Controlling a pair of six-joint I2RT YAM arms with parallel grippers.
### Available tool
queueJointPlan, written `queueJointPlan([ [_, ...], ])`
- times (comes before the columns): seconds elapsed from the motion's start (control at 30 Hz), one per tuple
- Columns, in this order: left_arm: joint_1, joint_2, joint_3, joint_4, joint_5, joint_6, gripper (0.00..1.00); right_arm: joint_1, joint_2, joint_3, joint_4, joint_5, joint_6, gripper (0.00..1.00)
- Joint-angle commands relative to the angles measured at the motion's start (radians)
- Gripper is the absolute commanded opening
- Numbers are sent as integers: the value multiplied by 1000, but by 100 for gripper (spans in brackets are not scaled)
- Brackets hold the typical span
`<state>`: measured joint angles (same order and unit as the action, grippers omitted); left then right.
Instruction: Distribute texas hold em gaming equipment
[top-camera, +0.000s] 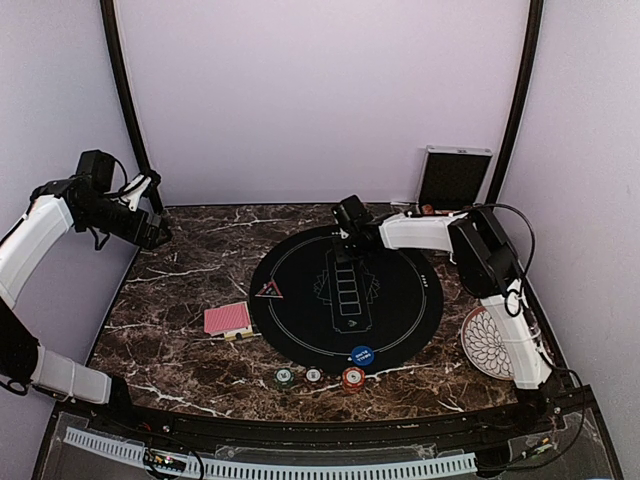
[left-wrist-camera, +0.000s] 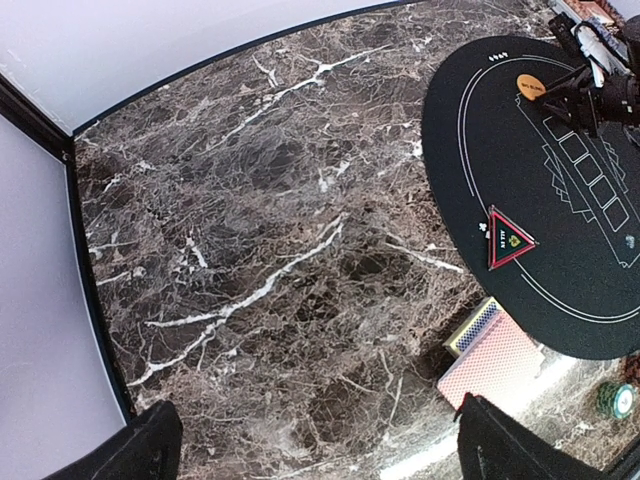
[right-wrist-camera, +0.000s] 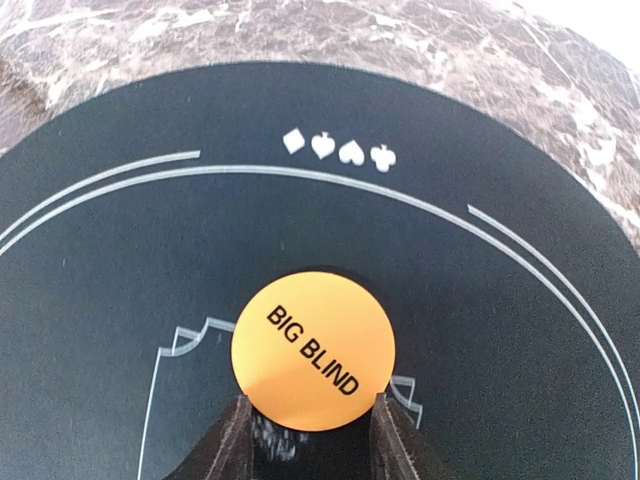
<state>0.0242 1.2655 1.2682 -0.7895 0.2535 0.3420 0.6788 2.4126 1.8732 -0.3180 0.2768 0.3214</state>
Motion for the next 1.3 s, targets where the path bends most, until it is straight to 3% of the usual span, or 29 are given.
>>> queueJointPlan([
  [0.0, 2, -6, -11, -37, 25, 15, 99, -23, 68, 57, -56, -35, -33, 43],
  [0.17, 2, -6, -14, -29, 33, 12, 99, -15, -31, -15, -68, -83, -64, 57],
  [0.53, 1, -2, -22, -24, 44, 9, 99, 158, -523, -577, -64, -97, -62, 80],
  [0.77, -1, 1, -18, -27, 55, 6, 99, 287, -640, -761, -90, -133, -9, 81],
  [1.27, -2, -1, 1, -42, 67, 2, 99, 382, -595, -775, -145, -143, -22, 74],
])
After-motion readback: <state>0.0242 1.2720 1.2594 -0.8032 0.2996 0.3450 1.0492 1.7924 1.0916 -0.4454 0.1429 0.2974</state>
